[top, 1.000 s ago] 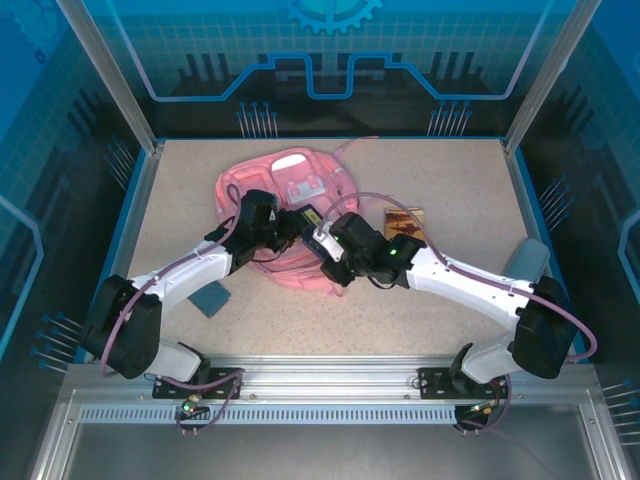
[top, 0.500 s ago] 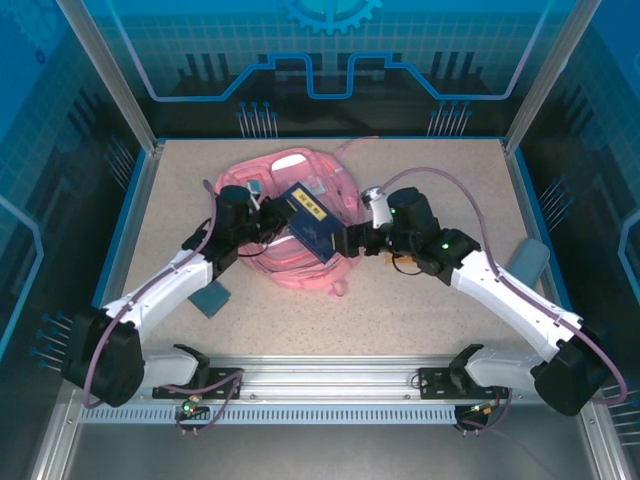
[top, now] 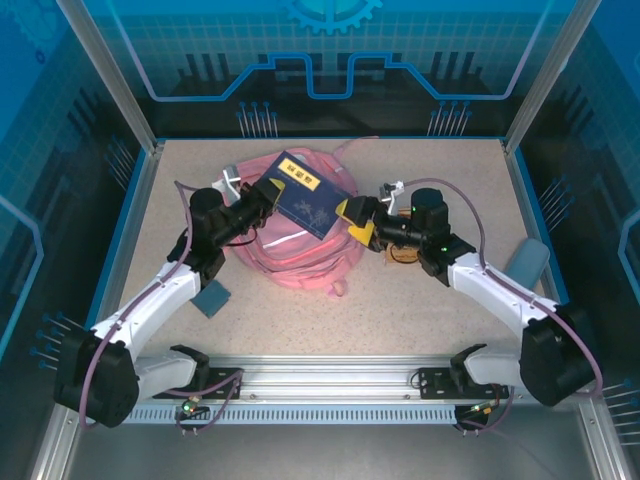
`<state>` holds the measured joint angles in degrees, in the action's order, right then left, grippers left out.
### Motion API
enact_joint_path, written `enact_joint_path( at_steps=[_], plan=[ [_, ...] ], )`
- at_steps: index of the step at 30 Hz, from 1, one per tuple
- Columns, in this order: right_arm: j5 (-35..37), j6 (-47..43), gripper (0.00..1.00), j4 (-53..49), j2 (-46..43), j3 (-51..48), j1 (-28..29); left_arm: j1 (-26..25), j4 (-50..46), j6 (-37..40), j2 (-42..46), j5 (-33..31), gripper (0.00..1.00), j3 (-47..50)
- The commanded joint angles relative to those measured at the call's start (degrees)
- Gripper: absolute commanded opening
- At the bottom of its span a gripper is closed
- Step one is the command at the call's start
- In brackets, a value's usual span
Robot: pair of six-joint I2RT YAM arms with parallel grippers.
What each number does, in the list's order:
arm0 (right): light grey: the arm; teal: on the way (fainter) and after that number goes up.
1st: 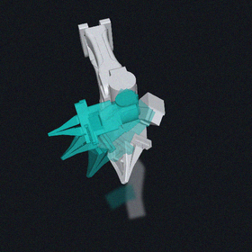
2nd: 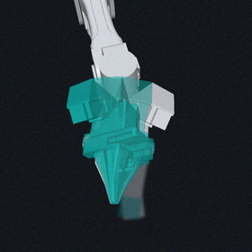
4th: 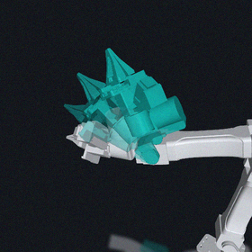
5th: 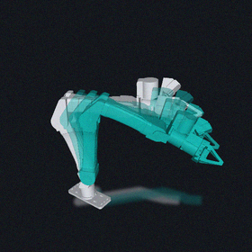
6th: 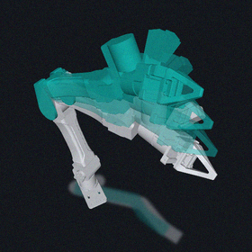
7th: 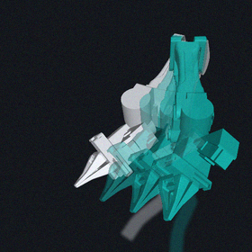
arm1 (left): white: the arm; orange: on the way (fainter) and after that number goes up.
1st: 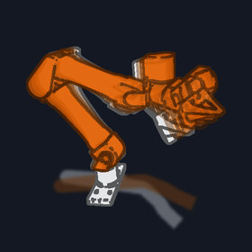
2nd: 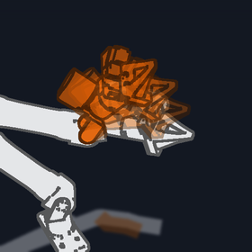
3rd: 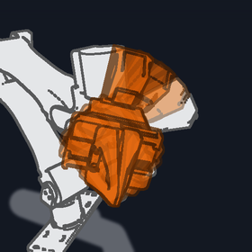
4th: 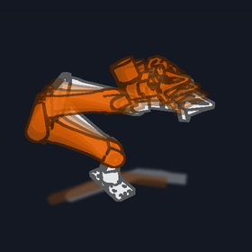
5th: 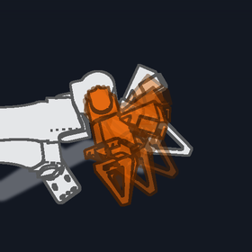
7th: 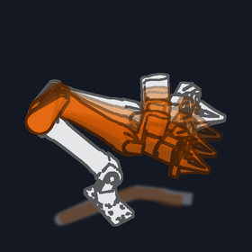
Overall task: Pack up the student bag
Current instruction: Pass the book.
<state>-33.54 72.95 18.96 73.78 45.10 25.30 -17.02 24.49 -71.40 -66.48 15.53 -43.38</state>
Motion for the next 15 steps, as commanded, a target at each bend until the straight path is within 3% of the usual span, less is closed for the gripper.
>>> enact_joint_path(
  at_steps=[1,3,8,15],
  plan=[
    [-3.3,7.6,0.99,10.5,2.0,1.9,1.4,0.4,8.2,-3.5,0.1,2.0,0.0,-0.7],
    [-2.9,7.8,0.97,11.4,2.7,2.4,1.9,0.4,8.5,-3.8,0.0,2.0,0.0,-0.7],
    [-2.1,10.5,0.78,18.0,4.5,1.8,2.8,0.4,8.6,-4.2,-0.2,1.9,0.0,0.0],
    [-0.5,13.1,0.64,24.4,6.3,0.7,3.7,0.4,9.2,-4.9,-0.7,1.8,0.0,0.6]
  ],
)
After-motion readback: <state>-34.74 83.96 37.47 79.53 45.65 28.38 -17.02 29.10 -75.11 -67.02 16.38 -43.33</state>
